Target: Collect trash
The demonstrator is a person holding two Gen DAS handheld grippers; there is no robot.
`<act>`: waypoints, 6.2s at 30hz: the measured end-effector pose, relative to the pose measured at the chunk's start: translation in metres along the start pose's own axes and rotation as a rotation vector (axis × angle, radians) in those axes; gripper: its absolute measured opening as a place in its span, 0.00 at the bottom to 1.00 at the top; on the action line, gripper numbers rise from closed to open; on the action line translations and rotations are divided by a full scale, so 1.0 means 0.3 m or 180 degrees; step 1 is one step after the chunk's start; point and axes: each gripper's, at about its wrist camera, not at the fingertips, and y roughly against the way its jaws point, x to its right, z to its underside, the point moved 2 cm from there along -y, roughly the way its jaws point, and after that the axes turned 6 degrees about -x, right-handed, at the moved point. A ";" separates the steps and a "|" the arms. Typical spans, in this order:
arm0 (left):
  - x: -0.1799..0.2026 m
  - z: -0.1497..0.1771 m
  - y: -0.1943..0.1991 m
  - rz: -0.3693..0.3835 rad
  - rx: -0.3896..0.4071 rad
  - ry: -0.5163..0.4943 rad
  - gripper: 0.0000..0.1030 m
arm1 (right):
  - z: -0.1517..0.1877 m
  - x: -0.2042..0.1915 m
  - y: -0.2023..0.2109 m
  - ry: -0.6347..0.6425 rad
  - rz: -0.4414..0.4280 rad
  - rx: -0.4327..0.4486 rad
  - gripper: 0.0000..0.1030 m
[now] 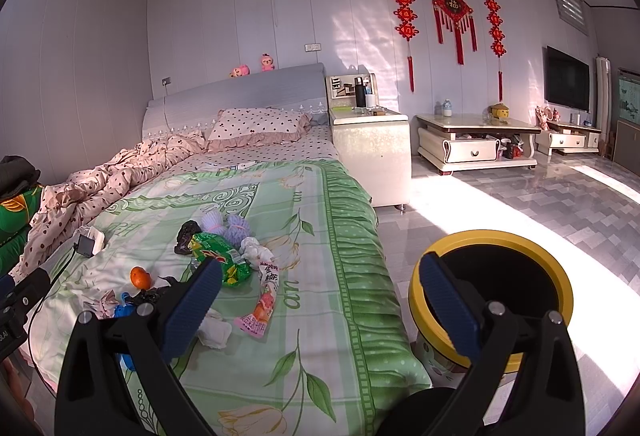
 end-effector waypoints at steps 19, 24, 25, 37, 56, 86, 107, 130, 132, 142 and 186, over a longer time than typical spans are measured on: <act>-0.003 0.001 -0.002 0.0008 -0.0008 0.0006 0.93 | 0.000 0.000 -0.002 -0.0003 0.0000 -0.0007 0.92; -0.003 0.001 -0.002 0.0007 -0.0009 0.0007 0.93 | 0.000 -0.001 -0.003 -0.0005 -0.0001 -0.0009 0.92; -0.003 0.001 -0.002 0.0008 -0.0010 0.0007 0.93 | 0.001 -0.001 -0.003 -0.0007 -0.0002 -0.0009 0.92; 0.009 -0.007 0.004 0.0012 -0.0016 0.0009 0.93 | 0.001 0.000 -0.003 -0.0010 -0.0003 -0.0013 0.92; 0.009 -0.003 0.008 0.0024 -0.0022 0.0017 0.93 | -0.002 0.002 -0.003 -0.0022 -0.0012 -0.0036 0.92; -0.316 0.058 -0.314 0.0234 -0.0701 0.0396 0.93 | 0.004 -0.064 -0.342 0.0090 -0.0350 -0.0929 0.92; -0.526 0.074 -0.760 -0.0237 -0.1180 0.0476 0.91 | 0.099 -0.150 -0.727 0.0352 -0.0280 -0.1489 0.91; -0.486 0.135 -0.869 0.0148 -0.1239 0.0614 0.31 | 0.157 -0.183 -0.823 0.0365 -0.0671 -0.1747 0.19; -0.491 0.129 -0.852 0.0141 -0.1213 0.0646 0.31 | 0.153 -0.178 -0.810 0.0334 -0.0726 -0.1713 0.19; -0.463 0.057 -0.685 0.0088 -0.0934 0.0511 0.31 | 0.084 -0.194 -0.666 0.0301 -0.1040 -0.1492 0.19; 0.839 -0.501 -0.151 0.1640 -0.0121 -0.0824 0.31 | -0.538 0.566 -0.062 -0.0297 -0.0316 -0.0228 0.19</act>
